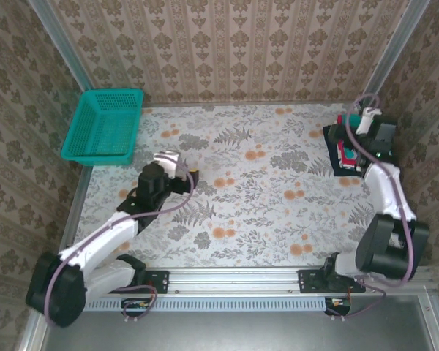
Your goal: Fold and stack the t-shirts
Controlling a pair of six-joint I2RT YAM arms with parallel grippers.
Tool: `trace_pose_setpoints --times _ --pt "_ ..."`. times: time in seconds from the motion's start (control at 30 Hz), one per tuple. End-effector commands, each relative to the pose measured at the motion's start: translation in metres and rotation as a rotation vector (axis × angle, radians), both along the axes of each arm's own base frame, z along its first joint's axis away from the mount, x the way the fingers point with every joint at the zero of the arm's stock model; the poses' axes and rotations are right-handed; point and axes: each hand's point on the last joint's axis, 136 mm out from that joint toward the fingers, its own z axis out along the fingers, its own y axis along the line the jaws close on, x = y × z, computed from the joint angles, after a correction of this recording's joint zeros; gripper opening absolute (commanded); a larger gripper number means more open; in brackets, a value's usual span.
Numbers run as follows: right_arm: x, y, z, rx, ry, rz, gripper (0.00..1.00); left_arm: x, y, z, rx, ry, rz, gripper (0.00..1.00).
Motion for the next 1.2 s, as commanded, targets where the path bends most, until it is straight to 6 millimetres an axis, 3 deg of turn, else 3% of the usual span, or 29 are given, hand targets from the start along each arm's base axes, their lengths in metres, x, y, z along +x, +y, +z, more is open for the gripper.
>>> trace_pose_setpoints --times 0.0,0.13,0.23,0.47,0.53,0.67,0.87,0.97,1.17 --pt "-0.023 0.026 -0.013 -0.019 -0.032 -0.002 1.00 -0.011 0.045 -0.006 0.120 -0.035 0.123 1.00" --pt "-0.047 0.067 -0.038 0.012 -0.093 0.045 1.00 -0.019 0.092 -0.019 0.226 -0.083 0.242 1.00" --pt "-0.047 0.084 -0.061 0.016 -0.145 0.067 1.00 -0.019 0.111 -0.031 0.275 -0.137 0.271 1.00" --pt "-0.034 0.083 -0.099 -0.057 -0.142 0.016 1.00 -0.004 0.147 -0.045 0.180 -0.130 0.298 1.00" --pt "-0.031 0.079 -0.100 -0.083 -0.128 0.000 1.00 0.003 0.153 -0.047 0.131 -0.125 0.299 1.00" --pt "-0.021 0.078 -0.096 -0.141 -0.164 0.017 1.00 0.024 0.157 -0.057 0.065 -0.093 0.282 1.00" --pt "-0.009 0.081 -0.124 -0.148 -0.130 0.038 1.00 0.061 0.161 -0.061 0.020 -0.049 0.283 1.00" --pt "-0.010 0.080 -0.127 -0.144 -0.136 0.037 1.00 0.073 0.161 -0.065 -0.020 -0.021 0.288 1.00" --pt "-0.009 0.080 -0.127 -0.144 -0.135 0.038 1.00 0.086 0.142 -0.091 0.090 -0.021 0.269 1.00"
